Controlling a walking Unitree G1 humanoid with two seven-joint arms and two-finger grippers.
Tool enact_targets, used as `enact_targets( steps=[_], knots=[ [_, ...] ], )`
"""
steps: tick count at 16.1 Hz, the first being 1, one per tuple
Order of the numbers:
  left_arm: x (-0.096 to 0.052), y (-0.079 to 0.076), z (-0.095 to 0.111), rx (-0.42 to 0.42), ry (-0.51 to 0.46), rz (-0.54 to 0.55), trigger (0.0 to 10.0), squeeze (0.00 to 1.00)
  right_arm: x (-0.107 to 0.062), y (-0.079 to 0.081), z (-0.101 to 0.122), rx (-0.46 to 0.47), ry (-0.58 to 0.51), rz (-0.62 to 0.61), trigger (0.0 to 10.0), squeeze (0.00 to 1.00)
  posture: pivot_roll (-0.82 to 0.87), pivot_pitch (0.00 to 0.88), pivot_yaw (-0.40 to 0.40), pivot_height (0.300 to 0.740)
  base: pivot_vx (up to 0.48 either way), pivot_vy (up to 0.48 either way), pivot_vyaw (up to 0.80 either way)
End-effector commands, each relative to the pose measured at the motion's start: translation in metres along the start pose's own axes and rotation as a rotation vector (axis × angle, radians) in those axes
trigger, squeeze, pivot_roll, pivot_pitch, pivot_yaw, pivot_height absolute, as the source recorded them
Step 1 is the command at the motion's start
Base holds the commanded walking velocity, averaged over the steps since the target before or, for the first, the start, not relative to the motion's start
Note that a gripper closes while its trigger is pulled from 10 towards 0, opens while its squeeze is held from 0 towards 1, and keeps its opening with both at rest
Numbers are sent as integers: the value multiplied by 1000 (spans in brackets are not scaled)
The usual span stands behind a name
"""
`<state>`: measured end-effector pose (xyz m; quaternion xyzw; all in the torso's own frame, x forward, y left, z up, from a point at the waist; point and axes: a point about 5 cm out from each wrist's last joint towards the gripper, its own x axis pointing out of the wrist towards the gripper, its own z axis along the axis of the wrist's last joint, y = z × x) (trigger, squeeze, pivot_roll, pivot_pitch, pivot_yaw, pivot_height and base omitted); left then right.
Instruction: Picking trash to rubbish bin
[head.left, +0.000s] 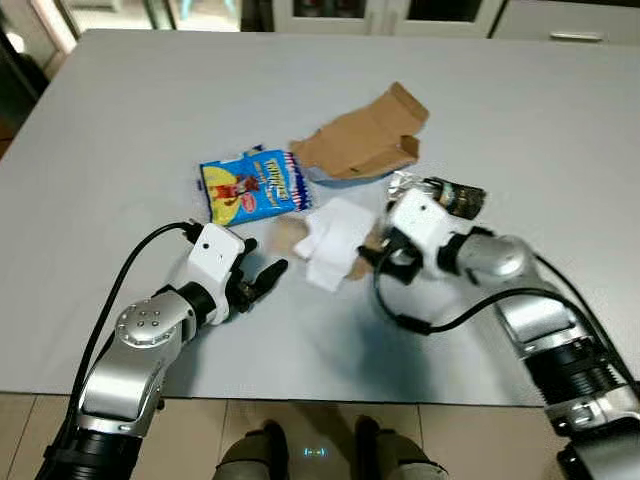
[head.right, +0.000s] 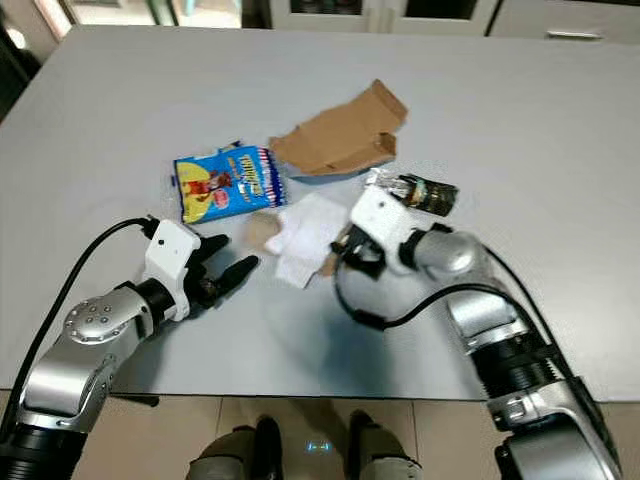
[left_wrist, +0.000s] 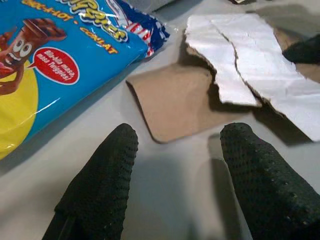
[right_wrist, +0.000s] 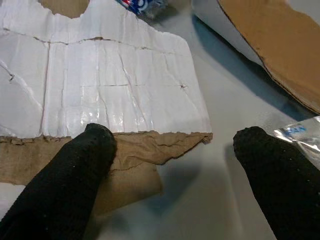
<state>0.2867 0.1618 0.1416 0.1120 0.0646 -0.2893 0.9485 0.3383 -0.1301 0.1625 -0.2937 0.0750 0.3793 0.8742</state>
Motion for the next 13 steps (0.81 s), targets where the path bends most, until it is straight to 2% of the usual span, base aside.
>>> enact_targets(
  steps=[1, 5, 13],
  knots=[
    [-1, 2, 1, 13, -5, 26, 10000, 0, 7, 26, -25, 39, 99, 98, 10000, 0, -80, 258, 8, 740, 0, 0, 0],
    [0, 4, 1, 15, -9, 37, 10000, 0, 9, 32, -20, 35, 63, 130, 10000, 0, -79, 258, 11, 740, 0, 0, 0],
    [4, -2, 3, 10, -25, 20, 10000, 0, 12, 47, 3, 76, -124, 214, 10000, 0, -79, 255, 12, 740, 0, 0, 0]
  ],
)
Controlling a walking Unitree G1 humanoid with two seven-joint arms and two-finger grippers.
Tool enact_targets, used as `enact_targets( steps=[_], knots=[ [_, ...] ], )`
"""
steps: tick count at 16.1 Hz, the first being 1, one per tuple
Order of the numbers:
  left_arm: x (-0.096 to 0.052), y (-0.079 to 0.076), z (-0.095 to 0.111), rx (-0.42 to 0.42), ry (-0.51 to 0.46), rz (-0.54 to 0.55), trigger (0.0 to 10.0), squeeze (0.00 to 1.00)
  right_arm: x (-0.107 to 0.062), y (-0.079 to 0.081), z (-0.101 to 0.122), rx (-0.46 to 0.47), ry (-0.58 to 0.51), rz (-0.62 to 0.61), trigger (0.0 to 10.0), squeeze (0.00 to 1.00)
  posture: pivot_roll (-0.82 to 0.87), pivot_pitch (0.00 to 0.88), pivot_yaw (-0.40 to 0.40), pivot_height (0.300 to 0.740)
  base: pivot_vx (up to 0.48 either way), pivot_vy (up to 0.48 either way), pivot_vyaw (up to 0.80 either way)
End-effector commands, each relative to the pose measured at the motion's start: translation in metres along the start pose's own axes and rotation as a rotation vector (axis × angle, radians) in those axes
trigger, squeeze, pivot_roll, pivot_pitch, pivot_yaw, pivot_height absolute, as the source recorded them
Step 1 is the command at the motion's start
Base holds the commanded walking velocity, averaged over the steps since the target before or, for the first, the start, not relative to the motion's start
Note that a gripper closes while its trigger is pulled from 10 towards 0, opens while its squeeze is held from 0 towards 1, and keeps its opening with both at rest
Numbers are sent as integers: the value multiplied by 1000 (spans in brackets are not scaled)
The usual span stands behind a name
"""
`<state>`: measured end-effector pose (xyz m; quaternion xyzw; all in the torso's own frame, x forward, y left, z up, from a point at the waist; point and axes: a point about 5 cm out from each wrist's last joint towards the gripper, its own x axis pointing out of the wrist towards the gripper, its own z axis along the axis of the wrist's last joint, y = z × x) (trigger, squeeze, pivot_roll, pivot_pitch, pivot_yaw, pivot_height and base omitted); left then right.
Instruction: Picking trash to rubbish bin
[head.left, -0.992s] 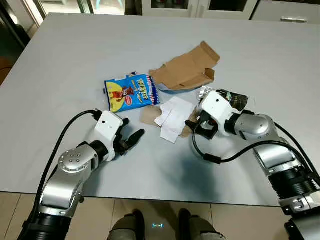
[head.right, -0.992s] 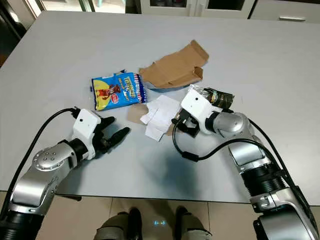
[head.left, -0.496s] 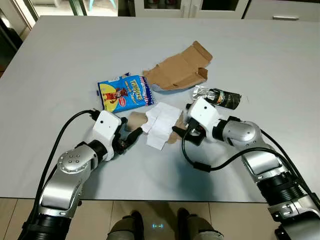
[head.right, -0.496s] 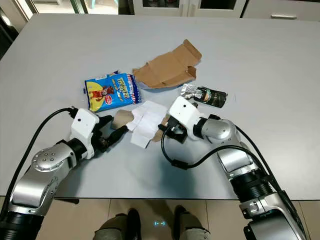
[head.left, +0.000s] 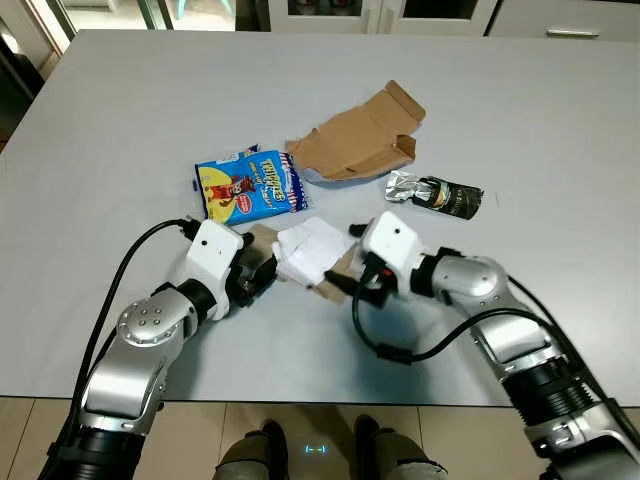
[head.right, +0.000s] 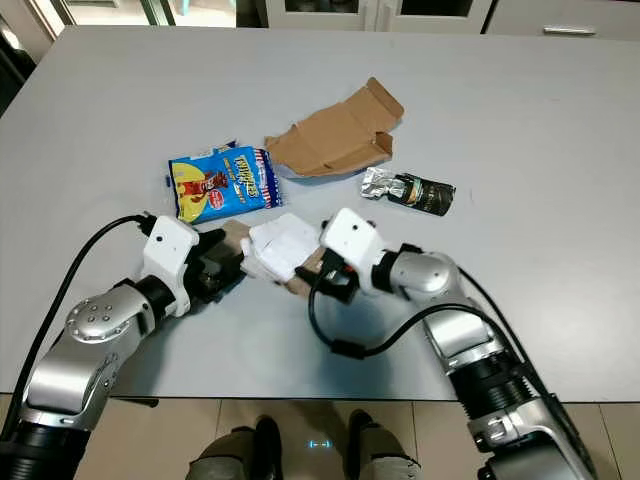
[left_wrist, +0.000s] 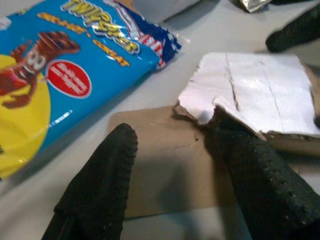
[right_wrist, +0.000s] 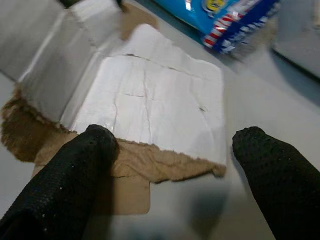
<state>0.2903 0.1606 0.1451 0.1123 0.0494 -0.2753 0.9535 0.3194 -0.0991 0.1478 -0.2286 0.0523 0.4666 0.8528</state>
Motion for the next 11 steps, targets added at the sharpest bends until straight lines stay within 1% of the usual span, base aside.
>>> enact_targets(
  steps=[1, 4, 7, 8, 9, 11],
  knots=[
    [2, -5, 0, 3, -3, -18, 10000, 0, 4, 14, -2, 24, -6, 70, 10000, 0, -79, 255, 12, 740, 0, 0, 0],
    [4, -9, 0, -2, -9, -30, 10000, 0, 10, 23, 3, 90, -58, 118, 10000, 0, -77, 242, 11, 740, 0, 0, 0],
    [4, -10, 0, -4, -9, -32, 10000, 0, 11, 23, 4, 94, -79, 113, 10000, 0, -76, 242, 10, 740, 0, 0, 0],
    [4, -10, -1, -5, -8, -33, 10000, 0, 11, 23, 6, 104, -93, 115, 314, 0, -76, 242, 10, 740, 0, 0, 0],
    [4, -11, -1, -6, -9, -34, 10000, 0, 10, 23, 5, 110, -93, 113, 0, 0, -76, 241, 11, 740, 0, 0, 0],
    [5, -12, -1, -7, -10, -37, 10000, 0, 10, 23, 4, 114, -91, 110, 0, 0, -76, 240, 11, 740, 0, 0, 0]
  ],
)
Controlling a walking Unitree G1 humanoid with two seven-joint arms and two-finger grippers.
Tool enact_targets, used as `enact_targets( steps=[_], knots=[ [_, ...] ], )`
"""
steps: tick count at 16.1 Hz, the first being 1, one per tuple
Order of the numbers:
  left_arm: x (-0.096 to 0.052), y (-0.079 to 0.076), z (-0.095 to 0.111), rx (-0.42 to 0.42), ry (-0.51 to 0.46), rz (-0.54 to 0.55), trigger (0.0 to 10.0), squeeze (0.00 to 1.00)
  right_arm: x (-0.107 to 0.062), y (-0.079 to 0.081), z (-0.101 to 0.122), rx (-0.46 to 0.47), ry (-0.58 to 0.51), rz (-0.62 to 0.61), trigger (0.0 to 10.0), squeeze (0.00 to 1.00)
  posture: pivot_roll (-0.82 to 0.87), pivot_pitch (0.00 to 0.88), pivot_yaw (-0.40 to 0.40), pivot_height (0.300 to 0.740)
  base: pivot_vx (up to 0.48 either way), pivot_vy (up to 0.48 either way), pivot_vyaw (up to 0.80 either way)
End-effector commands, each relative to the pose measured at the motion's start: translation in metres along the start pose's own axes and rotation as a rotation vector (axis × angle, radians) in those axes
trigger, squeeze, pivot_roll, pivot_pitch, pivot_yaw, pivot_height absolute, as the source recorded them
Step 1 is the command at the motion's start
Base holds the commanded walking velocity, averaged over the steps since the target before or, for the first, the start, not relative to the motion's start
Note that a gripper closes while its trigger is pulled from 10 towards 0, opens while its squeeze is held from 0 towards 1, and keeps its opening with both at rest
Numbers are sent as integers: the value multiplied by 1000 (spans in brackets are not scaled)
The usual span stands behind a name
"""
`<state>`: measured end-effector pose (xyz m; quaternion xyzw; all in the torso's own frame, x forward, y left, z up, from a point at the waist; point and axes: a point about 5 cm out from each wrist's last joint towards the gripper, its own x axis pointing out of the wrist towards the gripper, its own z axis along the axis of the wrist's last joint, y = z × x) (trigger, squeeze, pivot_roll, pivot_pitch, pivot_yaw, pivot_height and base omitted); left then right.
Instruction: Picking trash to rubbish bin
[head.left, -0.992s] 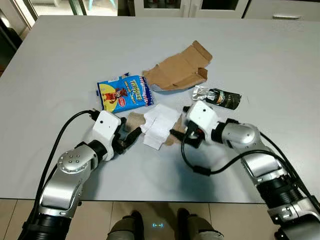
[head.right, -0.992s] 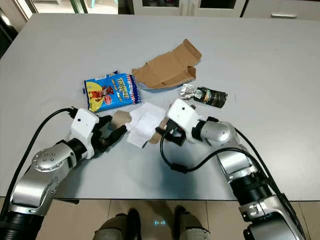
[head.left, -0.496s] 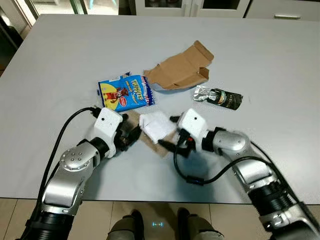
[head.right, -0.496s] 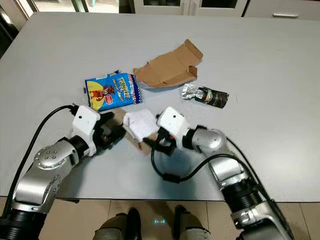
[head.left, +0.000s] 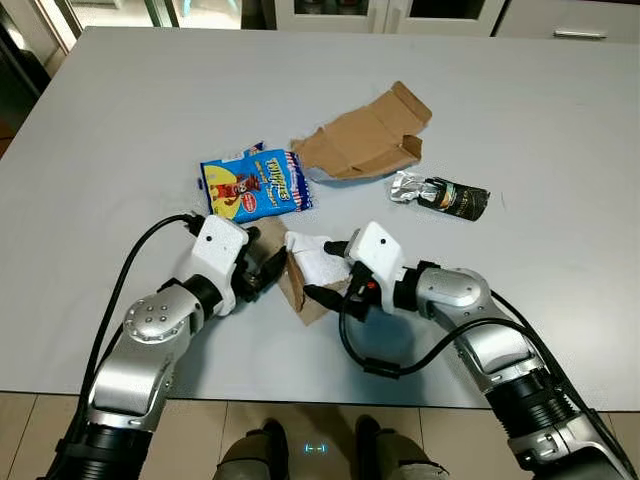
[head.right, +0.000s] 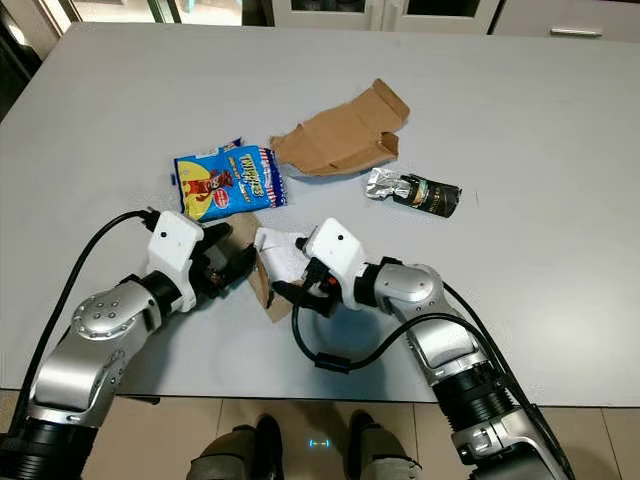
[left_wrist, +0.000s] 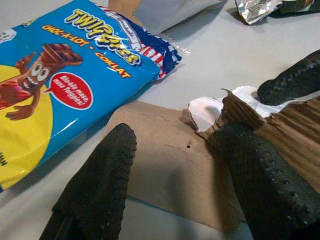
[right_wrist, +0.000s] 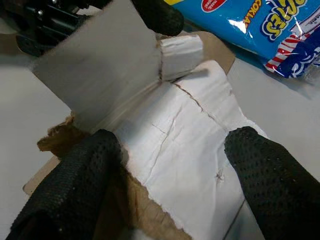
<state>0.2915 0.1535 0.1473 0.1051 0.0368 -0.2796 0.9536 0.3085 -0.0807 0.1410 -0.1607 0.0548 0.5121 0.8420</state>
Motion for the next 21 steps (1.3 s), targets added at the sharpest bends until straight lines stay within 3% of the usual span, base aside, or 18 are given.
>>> enact_targets(
  steps=[1, 10, 15, 21],
  knots=[
    [0, -7, -5, -2, 18, -31, 10000, 0, 0, 3, 0, 6, -11, 13, 0, 0, -77, 240, 12, 740, 0, 0, 0],
    [2, -5, -3, -19, 9, -9, 10000, 0, 0, 0, 0, 14, -20, -26, 0, 0, -76, 244, 15, 740, 0, 0, 0],
    [9, -2, 12, -43, -117, 168, 10000, 0, 1, -7, 6, 33, -61, -86, 0, 0, -73, 241, 17, 740, 0, 0, 0],
    [14, -6, 26, -56, -206, 240, 10000, 0, 1, -16, 12, 41, -101, -161, 0, 0, -74, 239, 20, 740, 0, 0, 0]
  ],
)
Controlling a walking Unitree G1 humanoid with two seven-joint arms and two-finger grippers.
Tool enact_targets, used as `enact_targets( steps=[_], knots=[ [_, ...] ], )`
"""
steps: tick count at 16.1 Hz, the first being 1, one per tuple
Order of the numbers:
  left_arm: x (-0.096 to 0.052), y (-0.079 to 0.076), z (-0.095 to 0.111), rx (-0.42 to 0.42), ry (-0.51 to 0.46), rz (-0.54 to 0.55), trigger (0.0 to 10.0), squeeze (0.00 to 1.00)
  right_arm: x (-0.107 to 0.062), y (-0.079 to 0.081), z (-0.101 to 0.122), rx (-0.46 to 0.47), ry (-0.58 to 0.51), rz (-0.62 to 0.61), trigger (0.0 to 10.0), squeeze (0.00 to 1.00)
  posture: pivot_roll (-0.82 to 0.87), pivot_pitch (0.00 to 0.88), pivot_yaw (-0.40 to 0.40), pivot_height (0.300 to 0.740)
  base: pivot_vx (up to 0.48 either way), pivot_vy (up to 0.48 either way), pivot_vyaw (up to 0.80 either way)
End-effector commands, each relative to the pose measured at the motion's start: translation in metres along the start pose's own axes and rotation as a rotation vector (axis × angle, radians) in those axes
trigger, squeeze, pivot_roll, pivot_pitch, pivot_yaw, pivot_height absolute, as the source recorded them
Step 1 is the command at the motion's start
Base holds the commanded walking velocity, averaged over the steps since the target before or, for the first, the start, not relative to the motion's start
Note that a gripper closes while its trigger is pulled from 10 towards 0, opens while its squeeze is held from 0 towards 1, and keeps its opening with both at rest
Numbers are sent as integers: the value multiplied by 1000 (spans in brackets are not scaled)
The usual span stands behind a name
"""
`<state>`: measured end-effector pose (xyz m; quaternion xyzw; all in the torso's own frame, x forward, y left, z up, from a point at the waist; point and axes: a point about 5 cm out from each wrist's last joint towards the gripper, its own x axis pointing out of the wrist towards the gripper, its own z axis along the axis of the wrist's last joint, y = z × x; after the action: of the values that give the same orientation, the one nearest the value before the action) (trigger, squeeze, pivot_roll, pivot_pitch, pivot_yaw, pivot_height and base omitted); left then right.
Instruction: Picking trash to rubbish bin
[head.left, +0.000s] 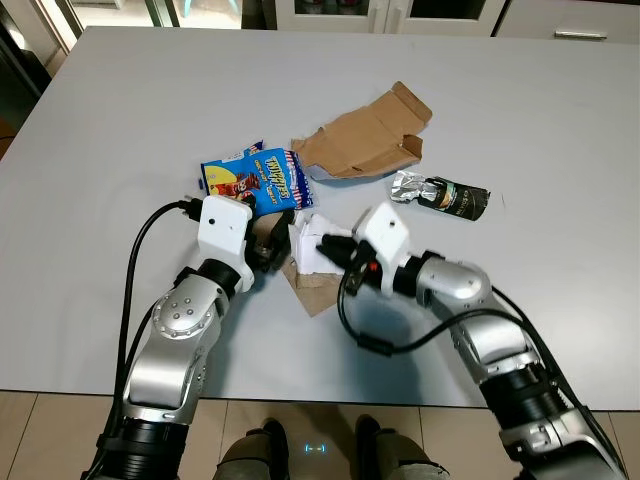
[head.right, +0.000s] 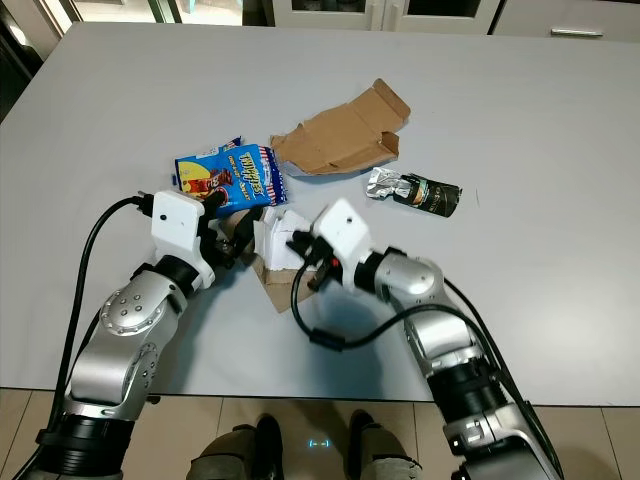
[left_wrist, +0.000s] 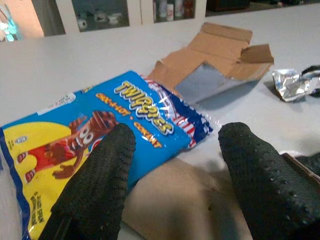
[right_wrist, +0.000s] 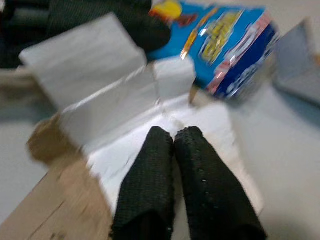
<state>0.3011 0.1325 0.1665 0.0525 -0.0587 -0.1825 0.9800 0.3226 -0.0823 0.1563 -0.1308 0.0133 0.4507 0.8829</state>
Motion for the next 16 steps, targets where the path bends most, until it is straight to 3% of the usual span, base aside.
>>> enact_targets(
  steps=[1, 5, 10, 11, 12, 13, 16],
  knots=[
    [-1, 3, 3, 2, -19, 29, 10000, 0, 0, -1, 0, 17, -21, -14, 0, 0, -72, 239, 21, 740, 0, 0, 0],
    [2, 4, 9, -11, -49, 48, 10000, 0, 2, -6, 2, 21, -34, -54, 0, 0, -69, 239, 23, 740, 0, 0, 0],
    [-7, 17, 3, 8, -19, 87, 10000, 0, 2, -7, 1, 21, -32, -65, 0, 0, -62, 240, 27, 740, 0, 0, 0],
    [-6, 21, 7, 14, -25, 106, 10000, 0, 3, -10, 0, -2, -19, -101, 4314, 0, -61, 240, 27, 740, 0, 0, 0],
    [-6, 24, 10, 19, -30, 115, 10000, 0, 3, -16, -2, 2, -9, -146, 7020, 0, -60, 239, 27, 740, 0, 0, 0],
    [-7, 25, 16, 21, -39, 124, 10000, 0, 1, -24, -1, 41, -16, -198, 10000, 1000, -60, 239, 27, 740, 0, 0, 0],
    [-19, 25, 18, 21, -24, 117, 10000, 0, -5, -35, -1, 40, -12, -240, 10000, 1000, -52, 241, 27, 740, 0, 0, 0]
  ],
)
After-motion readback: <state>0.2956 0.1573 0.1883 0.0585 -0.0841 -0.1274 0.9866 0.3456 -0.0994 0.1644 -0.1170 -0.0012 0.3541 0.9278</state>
